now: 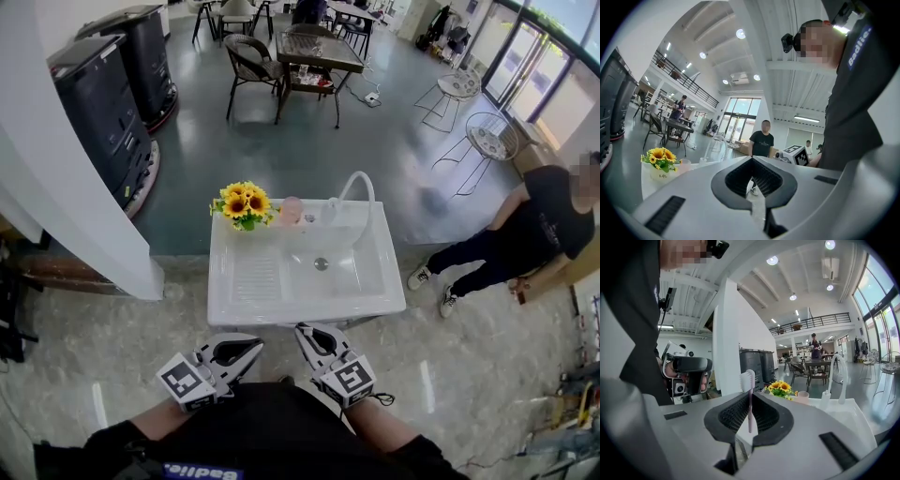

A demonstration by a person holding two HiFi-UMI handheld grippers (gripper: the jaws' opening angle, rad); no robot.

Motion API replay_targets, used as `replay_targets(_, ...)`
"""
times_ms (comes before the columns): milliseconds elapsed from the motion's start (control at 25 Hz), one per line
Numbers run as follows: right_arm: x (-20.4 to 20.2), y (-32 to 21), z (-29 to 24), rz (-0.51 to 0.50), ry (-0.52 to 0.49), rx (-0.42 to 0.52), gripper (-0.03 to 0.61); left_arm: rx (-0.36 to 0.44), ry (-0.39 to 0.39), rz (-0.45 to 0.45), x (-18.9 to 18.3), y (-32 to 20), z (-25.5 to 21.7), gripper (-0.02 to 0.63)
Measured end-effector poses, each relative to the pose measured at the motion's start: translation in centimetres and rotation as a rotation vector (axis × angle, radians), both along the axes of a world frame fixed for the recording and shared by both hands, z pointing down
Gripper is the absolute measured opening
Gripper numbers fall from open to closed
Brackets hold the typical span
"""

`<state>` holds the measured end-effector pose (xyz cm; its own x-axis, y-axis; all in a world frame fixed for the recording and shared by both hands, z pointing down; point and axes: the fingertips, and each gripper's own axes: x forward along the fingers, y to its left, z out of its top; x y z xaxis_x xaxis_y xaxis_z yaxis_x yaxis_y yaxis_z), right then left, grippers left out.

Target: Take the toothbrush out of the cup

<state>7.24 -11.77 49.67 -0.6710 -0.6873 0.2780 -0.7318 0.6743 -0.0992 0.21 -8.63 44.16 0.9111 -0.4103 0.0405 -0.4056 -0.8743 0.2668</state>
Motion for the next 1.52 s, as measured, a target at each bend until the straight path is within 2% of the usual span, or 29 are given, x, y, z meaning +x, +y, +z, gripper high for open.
replay_targets(200,-0.4,0.7,-1.5,-0.015,-0.028,0.036,0.031,0.007,0.033,0.004,0.2,0.1,0.1,0.001)
replay_targets(320,-0.4,0.7,-1.5,-0.017,-0.045,0.055,0.031,0.005,0.017,0.017,0.4,0.2,0.6,0.001)
replay_targets(600,-0.6,1.5,-1.8,-0.020,-0.061,0.028,0.031,-0.002,0.014,0.024,0.8,0.2,0.4,0.001)
replay_targets(760,-0.9,1.6,-1.4,-0.036,-0.055,0.059,0.031,-0.002,0.014,0.030,0.8,0.2,0.5,0.000)
replay_targets(960,-1.3,1.7,-1.7,-0.035,-0.052,0.043,0.031,0.008,0.012,0.025,0.7,-0.1,-0.4,0.000)
replay_targets(1520,-2.5,1.7,-1.5,-0.068,-0.045,0.072,0.029,0.002,0.010,0.025,0.2,0.0,0.0,0.001)
